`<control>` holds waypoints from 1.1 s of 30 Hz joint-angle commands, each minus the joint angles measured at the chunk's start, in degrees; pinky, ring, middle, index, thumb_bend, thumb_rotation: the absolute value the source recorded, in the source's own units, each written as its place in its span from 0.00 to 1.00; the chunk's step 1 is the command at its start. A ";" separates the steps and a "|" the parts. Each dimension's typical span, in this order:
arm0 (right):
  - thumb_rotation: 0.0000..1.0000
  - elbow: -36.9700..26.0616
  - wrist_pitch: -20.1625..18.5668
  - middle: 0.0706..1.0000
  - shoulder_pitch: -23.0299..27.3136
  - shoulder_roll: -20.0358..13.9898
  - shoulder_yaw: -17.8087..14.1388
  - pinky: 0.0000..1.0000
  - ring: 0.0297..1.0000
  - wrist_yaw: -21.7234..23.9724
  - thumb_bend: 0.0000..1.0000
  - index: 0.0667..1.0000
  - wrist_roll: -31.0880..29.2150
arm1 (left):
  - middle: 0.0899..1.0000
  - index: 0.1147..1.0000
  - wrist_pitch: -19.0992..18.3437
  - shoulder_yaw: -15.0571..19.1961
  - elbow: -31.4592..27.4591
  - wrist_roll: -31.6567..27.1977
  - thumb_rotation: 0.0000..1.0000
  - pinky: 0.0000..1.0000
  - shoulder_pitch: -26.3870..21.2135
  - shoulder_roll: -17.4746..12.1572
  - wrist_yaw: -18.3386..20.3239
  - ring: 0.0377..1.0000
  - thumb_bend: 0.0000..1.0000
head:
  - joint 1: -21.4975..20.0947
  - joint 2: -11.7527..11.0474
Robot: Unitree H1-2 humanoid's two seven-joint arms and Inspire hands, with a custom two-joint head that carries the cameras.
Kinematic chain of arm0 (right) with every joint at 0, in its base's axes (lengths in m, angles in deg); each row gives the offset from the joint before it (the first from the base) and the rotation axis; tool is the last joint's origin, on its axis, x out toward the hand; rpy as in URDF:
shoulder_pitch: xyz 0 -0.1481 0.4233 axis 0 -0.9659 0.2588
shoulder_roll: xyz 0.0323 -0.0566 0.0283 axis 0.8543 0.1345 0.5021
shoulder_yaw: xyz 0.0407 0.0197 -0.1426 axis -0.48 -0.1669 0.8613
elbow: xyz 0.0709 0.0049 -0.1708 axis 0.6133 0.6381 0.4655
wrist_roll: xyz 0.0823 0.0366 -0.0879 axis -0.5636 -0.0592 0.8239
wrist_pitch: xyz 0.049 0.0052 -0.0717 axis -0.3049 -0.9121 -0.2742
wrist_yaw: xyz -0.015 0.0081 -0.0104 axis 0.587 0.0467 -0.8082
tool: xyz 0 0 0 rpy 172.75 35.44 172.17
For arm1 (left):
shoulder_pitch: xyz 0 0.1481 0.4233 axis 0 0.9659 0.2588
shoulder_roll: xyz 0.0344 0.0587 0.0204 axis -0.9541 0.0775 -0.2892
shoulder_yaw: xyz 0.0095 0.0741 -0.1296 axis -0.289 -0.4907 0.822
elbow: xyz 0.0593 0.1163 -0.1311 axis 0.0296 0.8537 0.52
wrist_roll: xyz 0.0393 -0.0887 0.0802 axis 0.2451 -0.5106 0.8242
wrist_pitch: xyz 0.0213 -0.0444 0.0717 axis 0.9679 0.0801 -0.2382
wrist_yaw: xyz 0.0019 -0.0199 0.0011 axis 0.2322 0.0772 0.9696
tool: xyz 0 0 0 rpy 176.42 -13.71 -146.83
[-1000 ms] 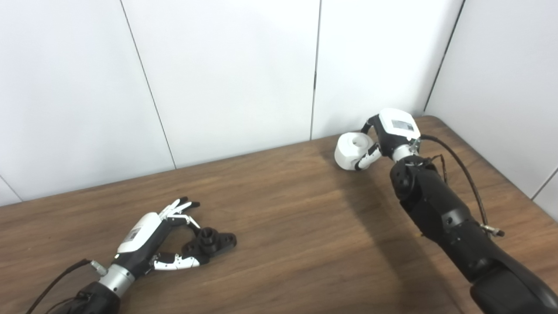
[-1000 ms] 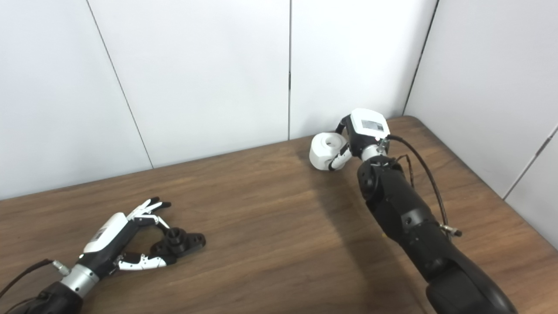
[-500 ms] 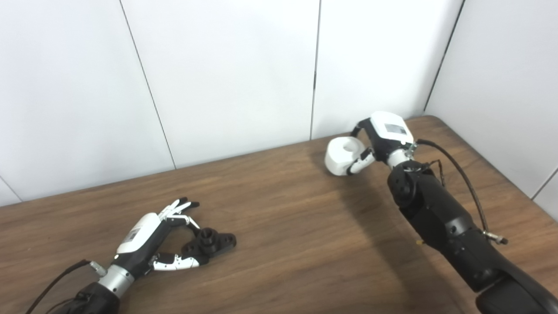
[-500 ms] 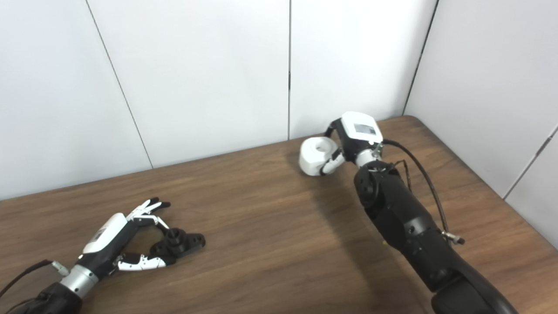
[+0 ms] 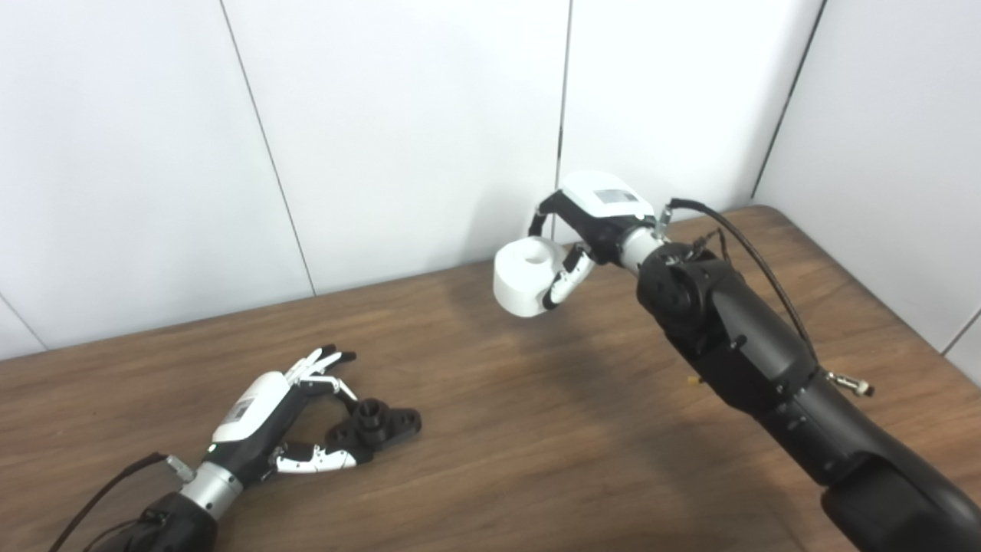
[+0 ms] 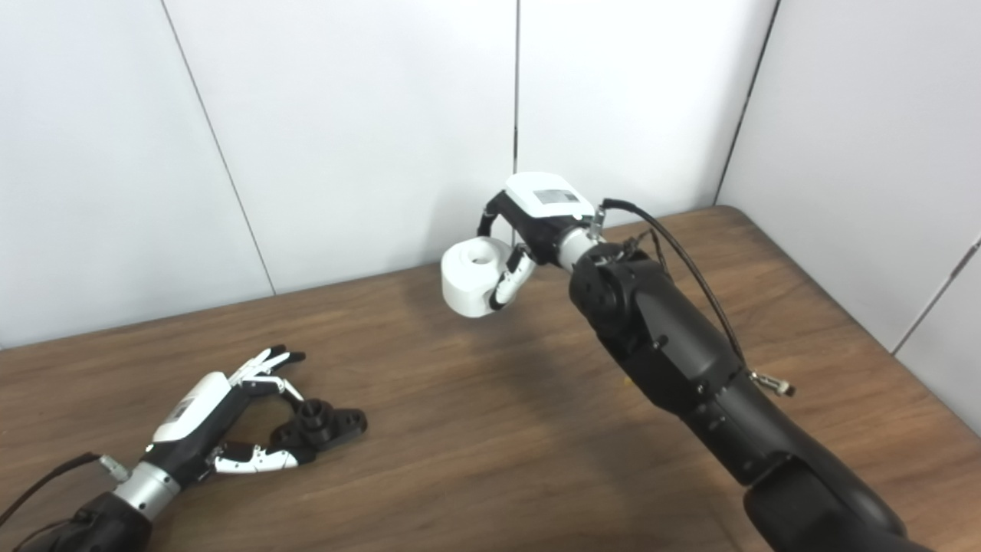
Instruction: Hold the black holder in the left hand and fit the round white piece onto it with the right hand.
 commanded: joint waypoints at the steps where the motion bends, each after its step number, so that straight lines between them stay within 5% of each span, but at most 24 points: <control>1: 0.14 -3.69 0.48 0.76 3.64 -1.00 -0.05 0.85 0.83 1.70 0.53 0.44 1.30 | 0.92 0.42 -1.08 -3.51 3.57 6.15 0.06 1.00 6.31 1.00 5.85 1.00 0.52 | 2.29 0.76; 11: 0.14 -12.19 0.87 0.77 3.51 2.11 1.87 0.90 0.86 9.54 0.53 0.44 3.34 | 0.93 0.42 -1.10 -2.04 4.19 9.60 0.06 1.00 5.96 3.55 5.89 1.00 0.52 | 8.06 2.24; 33: 0.14 -14.35 8.89 0.76 0.07 8.29 0.76 0.86 0.85 6.28 0.53 0.44 2.49 | 0.94 0.41 -1.09 1.89 4.33 12.90 0.06 1.00 5.85 8.10 8.23 1.00 0.52 | 16.77 3.99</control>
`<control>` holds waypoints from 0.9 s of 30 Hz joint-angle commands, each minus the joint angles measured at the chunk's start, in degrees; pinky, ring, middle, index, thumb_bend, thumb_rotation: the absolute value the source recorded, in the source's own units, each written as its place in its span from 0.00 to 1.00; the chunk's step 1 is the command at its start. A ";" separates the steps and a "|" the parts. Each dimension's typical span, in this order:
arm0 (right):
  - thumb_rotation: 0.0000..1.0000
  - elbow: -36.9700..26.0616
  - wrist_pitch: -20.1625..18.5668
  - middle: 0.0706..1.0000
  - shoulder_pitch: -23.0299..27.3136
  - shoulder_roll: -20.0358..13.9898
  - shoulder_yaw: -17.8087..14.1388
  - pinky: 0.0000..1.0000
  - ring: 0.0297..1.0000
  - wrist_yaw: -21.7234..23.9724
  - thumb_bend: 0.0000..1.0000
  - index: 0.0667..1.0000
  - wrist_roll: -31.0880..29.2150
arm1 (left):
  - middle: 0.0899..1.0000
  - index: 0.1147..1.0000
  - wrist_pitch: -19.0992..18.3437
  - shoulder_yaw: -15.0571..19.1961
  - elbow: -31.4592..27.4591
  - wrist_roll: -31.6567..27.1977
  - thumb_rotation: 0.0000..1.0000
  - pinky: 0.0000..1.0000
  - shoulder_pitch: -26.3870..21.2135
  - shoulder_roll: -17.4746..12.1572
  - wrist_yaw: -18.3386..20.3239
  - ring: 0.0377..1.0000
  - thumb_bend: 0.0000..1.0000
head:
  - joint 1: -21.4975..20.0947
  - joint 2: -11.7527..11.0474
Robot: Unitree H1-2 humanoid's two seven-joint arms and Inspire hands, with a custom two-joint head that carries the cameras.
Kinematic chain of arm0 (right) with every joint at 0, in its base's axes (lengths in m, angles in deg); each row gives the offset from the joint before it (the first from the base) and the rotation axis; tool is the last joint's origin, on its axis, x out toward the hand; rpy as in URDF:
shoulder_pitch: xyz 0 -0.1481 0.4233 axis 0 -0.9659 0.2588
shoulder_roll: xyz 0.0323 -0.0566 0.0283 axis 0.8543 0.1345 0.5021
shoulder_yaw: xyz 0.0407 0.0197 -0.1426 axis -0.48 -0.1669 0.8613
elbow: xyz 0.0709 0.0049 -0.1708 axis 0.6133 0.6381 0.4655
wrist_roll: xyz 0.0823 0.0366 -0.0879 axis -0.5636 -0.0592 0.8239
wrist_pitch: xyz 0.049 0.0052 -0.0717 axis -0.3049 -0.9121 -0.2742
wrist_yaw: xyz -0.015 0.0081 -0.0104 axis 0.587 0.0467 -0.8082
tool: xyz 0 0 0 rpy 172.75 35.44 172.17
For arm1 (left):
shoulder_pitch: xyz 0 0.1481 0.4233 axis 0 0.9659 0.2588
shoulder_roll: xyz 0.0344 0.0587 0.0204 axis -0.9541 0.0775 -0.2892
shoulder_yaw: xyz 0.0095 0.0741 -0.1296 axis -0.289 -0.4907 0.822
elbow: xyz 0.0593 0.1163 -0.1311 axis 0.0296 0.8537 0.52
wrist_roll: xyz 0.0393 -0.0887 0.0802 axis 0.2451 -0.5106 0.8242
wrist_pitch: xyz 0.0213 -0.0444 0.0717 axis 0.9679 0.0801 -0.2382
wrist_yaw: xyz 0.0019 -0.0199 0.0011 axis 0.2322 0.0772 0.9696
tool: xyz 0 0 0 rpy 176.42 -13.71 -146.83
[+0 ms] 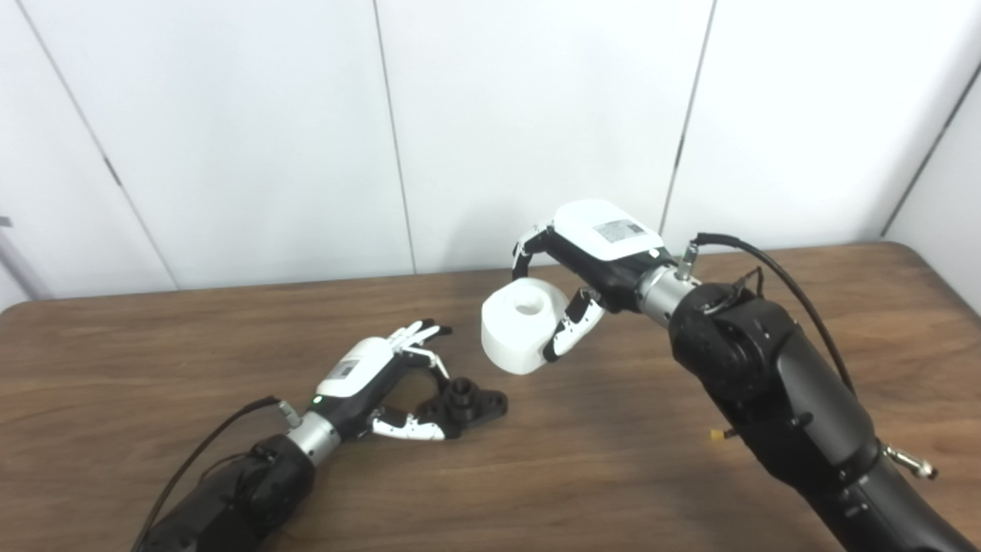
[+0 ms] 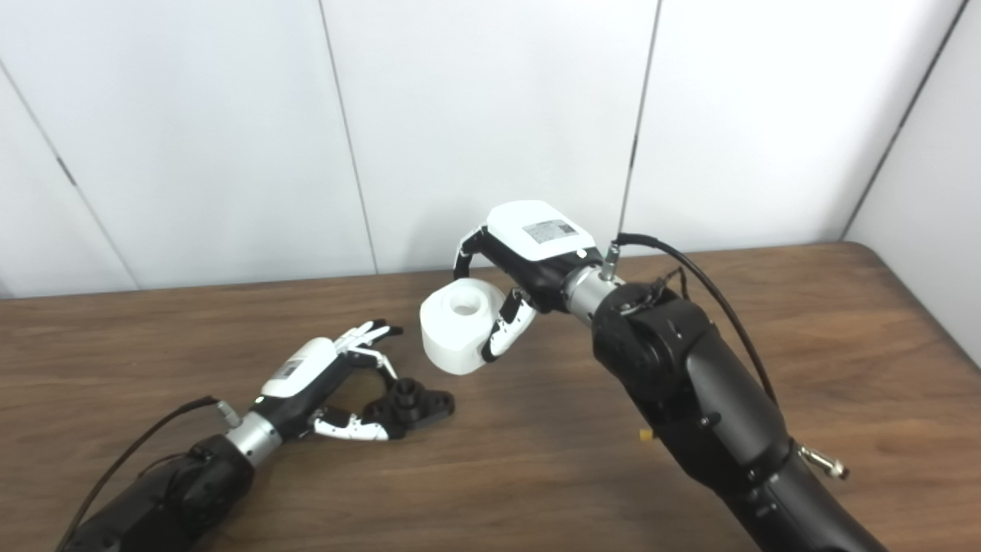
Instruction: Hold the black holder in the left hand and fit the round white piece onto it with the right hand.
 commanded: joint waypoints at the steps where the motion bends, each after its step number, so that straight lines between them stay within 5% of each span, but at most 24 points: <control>1: 0.14 -1.08 1.74 0.76 1.47 0.31 -1.35 0.86 0.85 -2.17 0.53 0.44 -0.02 | 0.94 0.41 -1.08 -4.17 2.95 5.66 0.07 1.00 5.43 3.57 6.38 1.00 0.52 | 0.28 0.13; 27: 0.14 9.83 7.15 0.77 0.03 4.39 -0.42 0.87 0.84 -7.68 0.53 0.44 -0.98 | 0.94 0.42 -1.38 -1.92 0.22 5.92 0.07 1.00 5.57 6.09 10.56 1.00 0.52 | 2.90 1.14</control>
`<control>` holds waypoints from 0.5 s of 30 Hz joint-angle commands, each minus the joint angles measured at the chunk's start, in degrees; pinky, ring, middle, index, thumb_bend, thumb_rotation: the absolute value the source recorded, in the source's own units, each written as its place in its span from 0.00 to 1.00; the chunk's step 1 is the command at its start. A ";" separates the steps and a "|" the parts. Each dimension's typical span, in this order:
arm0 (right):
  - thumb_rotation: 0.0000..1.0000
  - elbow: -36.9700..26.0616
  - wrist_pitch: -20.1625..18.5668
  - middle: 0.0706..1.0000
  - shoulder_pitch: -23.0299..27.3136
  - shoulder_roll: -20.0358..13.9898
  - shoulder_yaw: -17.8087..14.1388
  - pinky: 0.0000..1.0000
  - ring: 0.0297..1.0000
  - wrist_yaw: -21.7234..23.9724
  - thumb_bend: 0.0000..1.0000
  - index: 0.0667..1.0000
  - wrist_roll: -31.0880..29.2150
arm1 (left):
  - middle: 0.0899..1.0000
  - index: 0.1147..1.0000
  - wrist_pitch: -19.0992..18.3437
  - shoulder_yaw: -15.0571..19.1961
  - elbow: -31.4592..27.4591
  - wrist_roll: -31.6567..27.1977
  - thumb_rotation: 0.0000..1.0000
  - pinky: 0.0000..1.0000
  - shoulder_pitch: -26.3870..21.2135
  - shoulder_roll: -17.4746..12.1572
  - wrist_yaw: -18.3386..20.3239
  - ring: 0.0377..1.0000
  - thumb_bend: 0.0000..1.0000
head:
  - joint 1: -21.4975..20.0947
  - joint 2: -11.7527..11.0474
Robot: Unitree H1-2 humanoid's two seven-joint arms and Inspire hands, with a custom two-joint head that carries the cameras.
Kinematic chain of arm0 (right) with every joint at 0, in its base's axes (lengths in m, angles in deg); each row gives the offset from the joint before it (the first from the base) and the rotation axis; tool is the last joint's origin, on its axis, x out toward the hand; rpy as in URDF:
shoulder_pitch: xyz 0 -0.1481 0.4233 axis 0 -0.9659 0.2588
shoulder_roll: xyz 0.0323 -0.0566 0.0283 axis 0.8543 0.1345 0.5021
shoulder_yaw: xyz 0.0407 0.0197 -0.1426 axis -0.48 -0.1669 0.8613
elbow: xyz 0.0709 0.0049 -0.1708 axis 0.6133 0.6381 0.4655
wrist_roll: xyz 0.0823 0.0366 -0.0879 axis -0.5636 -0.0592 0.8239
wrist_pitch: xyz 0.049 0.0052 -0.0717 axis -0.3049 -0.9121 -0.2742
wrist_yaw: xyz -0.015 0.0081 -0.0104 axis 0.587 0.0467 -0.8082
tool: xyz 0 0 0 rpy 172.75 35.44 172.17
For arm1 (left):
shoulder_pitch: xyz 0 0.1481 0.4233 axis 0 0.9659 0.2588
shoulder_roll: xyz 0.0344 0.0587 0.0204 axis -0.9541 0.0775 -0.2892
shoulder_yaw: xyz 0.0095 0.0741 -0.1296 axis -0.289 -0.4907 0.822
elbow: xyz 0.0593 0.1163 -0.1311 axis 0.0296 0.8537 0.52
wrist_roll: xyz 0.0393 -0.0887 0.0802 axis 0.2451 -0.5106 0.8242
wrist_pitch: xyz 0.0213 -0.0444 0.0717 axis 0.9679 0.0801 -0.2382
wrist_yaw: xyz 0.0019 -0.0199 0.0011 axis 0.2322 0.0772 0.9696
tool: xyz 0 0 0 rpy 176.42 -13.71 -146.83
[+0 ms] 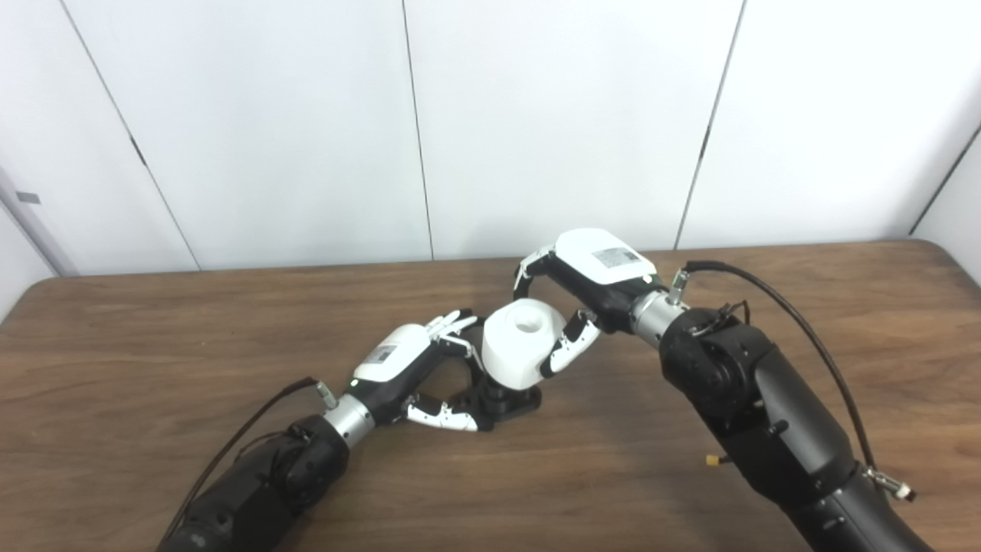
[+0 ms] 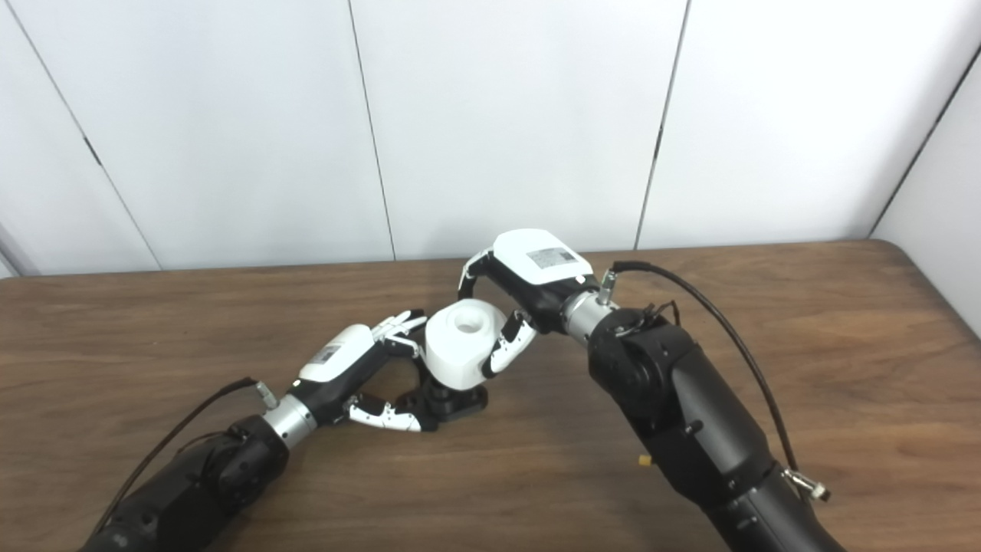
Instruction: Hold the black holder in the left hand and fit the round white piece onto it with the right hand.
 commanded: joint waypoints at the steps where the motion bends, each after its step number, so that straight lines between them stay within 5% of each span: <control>1: 0.14 -0.62 1.17 0.77 2.55 0.50 -0.35 0.87 0.84 -1.68 0.53 0.44 0.05 | 0.94 0.42 -1.23 -3.80 1.57 4.81 0.06 1.00 5.23 3.48 7.27 1.00 0.52 | 0.01 0.13; 15: 0.14 -2.18 1.21 0.78 4.28 1.29 -0.53 0.88 0.86 -0.81 0.53 0.44 -0.80 | 0.94 0.42 -1.06 -3.76 2.14 5.24 0.06 1.00 5.04 3.91 8.00 1.00 0.52 | 0.14 0.56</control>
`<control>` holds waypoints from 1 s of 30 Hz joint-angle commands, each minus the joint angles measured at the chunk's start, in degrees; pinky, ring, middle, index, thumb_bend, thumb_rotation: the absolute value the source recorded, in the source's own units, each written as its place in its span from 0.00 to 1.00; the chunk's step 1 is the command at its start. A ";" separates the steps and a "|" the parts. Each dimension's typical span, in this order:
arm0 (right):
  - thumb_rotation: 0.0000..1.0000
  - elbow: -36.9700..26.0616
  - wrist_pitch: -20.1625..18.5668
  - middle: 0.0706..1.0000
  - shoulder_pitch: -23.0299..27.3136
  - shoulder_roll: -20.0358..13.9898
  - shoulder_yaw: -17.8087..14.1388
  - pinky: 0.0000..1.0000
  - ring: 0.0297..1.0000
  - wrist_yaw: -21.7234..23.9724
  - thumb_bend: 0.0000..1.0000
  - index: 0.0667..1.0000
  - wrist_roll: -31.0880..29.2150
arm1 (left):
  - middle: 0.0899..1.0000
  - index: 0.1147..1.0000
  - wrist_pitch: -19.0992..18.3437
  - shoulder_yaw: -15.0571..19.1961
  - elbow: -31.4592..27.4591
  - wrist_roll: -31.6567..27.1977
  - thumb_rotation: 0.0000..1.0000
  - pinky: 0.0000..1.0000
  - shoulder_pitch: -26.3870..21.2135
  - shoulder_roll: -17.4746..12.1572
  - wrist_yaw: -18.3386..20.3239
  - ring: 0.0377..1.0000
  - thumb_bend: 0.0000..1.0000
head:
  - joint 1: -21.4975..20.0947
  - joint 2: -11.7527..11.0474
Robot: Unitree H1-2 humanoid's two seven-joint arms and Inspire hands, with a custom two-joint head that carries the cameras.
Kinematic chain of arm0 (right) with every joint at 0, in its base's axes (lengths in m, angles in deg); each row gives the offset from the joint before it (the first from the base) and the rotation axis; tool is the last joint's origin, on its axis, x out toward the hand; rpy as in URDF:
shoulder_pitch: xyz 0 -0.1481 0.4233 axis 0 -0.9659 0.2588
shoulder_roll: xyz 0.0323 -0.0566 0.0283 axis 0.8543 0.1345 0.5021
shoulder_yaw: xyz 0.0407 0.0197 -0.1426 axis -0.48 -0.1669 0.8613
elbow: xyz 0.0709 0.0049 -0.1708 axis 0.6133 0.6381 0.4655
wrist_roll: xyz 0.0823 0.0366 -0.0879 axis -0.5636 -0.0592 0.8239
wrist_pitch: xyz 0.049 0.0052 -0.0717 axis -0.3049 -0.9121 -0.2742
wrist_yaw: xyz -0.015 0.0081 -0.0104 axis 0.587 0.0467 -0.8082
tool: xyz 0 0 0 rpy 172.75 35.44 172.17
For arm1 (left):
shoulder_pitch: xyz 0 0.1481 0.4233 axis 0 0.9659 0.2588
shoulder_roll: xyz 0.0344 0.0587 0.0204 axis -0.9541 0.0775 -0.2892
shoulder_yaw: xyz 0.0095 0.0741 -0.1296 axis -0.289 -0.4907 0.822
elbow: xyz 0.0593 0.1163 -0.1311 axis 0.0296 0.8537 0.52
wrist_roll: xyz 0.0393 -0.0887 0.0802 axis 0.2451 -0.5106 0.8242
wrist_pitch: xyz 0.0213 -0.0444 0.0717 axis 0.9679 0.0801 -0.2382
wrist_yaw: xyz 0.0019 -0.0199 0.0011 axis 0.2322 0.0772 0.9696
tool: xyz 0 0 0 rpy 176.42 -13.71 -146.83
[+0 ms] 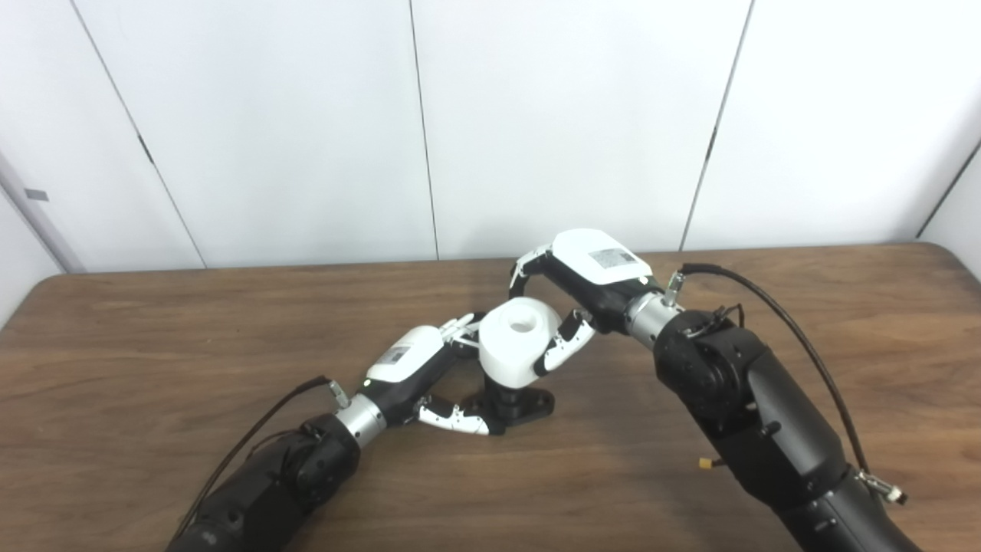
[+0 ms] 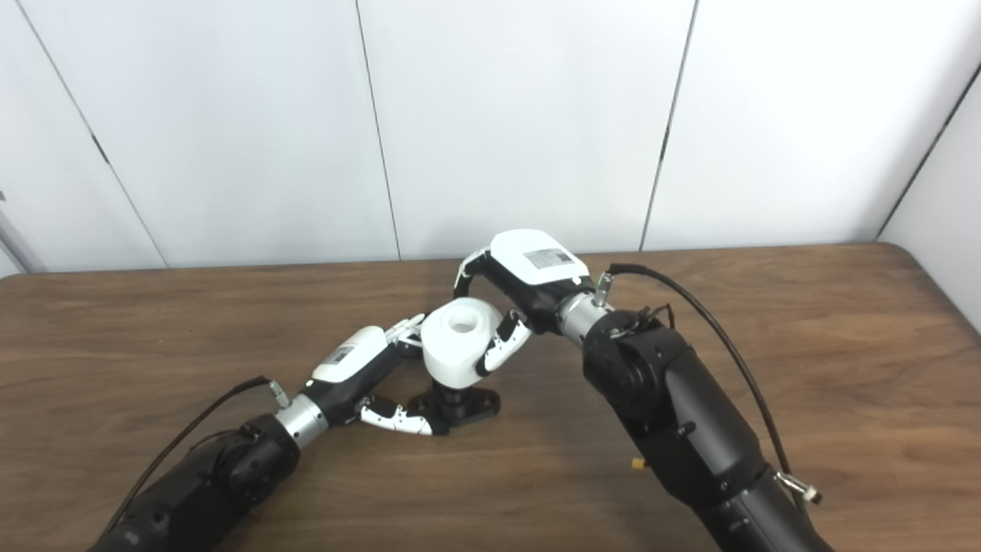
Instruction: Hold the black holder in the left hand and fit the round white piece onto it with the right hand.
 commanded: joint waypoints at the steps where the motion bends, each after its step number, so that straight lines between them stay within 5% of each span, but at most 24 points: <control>1: 0.14 -2.96 0.86 0.78 4.04 -0.06 -0.61 0.89 0.86 -0.06 0.53 0.44 -0.37 | 0.94 0.42 -1.05 -4.31 2.43 5.42 0.06 1.00 4.83 3.14 6.41 1.00 0.52 | 0.05 0.03; 30: 0.14 -9.85 2.20 0.76 7.04 -4.12 -1.56 0.83 0.82 4.77 0.53 0.44 -0.64 | 0.94 0.42 -1.09 -4.41 2.89 6.52 0.06 1.00 4.27 1.59 6.13 1.00 0.52 | -0.86 0.82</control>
